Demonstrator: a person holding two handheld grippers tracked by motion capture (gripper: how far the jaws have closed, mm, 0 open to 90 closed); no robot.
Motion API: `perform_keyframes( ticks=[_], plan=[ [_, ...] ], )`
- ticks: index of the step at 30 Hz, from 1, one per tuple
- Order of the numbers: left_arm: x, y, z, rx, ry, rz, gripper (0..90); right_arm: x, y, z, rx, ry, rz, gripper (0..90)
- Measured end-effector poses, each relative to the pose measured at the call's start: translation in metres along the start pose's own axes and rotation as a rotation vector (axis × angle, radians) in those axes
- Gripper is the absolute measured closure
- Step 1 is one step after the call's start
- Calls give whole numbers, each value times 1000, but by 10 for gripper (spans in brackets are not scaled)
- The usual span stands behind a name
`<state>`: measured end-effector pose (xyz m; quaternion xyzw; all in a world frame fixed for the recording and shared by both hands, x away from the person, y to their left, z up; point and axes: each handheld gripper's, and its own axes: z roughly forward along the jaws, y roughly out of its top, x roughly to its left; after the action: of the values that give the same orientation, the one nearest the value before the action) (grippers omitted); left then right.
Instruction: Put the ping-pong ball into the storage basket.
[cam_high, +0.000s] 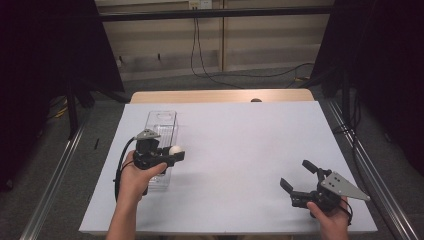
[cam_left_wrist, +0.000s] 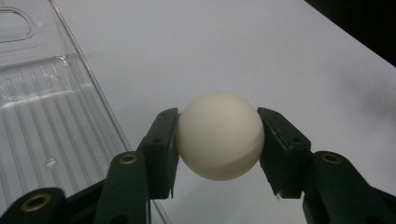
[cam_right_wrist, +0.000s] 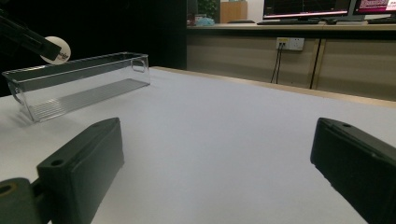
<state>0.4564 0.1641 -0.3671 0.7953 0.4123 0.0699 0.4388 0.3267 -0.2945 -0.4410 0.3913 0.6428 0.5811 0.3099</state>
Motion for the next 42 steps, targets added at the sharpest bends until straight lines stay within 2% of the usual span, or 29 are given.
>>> perform_keyframes(
  ticks=[1, 5, 6, 9, 13, 21, 23, 29, 33, 35, 42],
  plan=[
    [0, 0, 0, -12, 2, -14, 512, 0, 0, 0, -1, -1, 0, 21],
    [2, 0, -2, -21, 9, -19, 512, -1, 0, 0, 2, -7, 8, 21],
    [3, 0, -4, -12, 8, -8, 512, -1, 0, 0, 0, -8, 6, 21],
    [3, -1, -4, -22, 19, -21, 512, 0, 0, 0, 3, -4, 2, 21],
    [5, -1, -6, -18, 19, -10, 512, 0, -1, 1, 6, 3, 2, 21],
    [9, -1, -12, -35, 38, -26, 512, 0, -1, 1, 8, 4, 2, 21],
    [10, -1, -13, -29, 39, -16, 512, 0, -1, 1, 8, 1, 6, 21],
    [11, -1, -12, -30, 45, -27, 512, 0, -1, 1, 6, 2, 4, 21],
    [12, -2, -12, -20, 50, -14, 512, 0, -1, 1, 5, 1, 4, 21],
    [12, -2, -11, -27, 54, -27, 512, 0, -1, 1, 8, 4, 1, 21],
    [14, -3, -12, -23, 67, -25, 511, 1, -1, 1, 5, -4, 9, 21]
  ],
)
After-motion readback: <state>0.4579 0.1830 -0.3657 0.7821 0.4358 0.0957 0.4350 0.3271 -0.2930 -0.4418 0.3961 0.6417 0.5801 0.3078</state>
